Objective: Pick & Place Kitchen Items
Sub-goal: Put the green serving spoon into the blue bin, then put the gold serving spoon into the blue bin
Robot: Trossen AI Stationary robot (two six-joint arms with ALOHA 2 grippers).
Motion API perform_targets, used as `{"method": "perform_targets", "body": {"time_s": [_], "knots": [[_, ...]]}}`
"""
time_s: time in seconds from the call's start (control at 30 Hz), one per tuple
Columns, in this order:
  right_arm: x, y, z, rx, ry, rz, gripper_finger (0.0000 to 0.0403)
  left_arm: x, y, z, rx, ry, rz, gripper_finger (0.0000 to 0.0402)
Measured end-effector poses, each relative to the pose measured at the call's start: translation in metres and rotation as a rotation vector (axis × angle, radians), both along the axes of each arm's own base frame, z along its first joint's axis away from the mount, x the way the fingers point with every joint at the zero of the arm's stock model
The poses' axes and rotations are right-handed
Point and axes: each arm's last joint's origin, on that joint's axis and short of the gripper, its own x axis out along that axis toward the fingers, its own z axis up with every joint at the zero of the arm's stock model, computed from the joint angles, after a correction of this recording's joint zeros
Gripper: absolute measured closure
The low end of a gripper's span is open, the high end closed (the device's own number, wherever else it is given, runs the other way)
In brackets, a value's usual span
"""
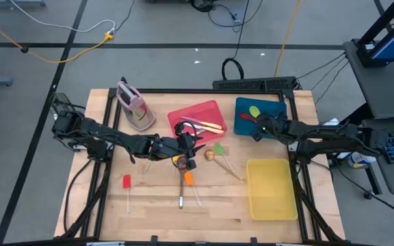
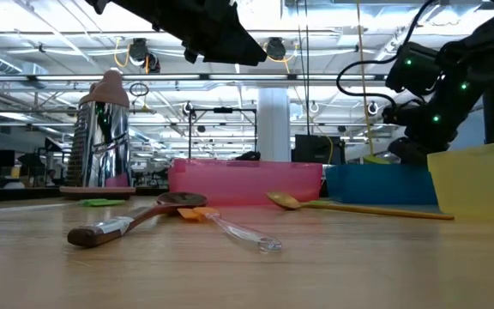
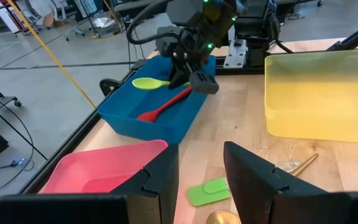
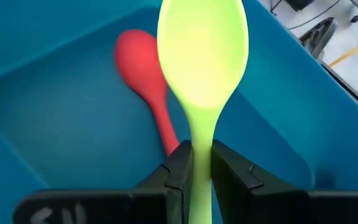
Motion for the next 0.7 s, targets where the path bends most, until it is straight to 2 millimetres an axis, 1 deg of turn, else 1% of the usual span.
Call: {"method": "perform_targets", "body": {"time_s": [0.17, 0.33, 0.5, 0.7], "knots": [[0.004, 0.000, 0.001, 0.021, -0.057, 0.030, 0.0354, 0.000, 0.000, 0.000, 0.000, 0.000, 0.000, 0.0270], [0.006, 0.000, 0.002, 0.038, -0.085, 0.047, 0.0312, 0.000, 0.000, 0.000, 0.000, 0.000, 0.000, 0.0270], [0.009, -0.002, 0.004, 0.009, -0.120, 0.064, 0.0267, 0.000, 0.000, 0.000, 0.000, 0.000, 0.000, 0.0270], [0.021, -0.004, 0.015, -0.052, -0.251, 0.136, 0.0238, 0.000, 0.000, 0.000, -0.001, 0.000, 0.001, 0.0270]]}}
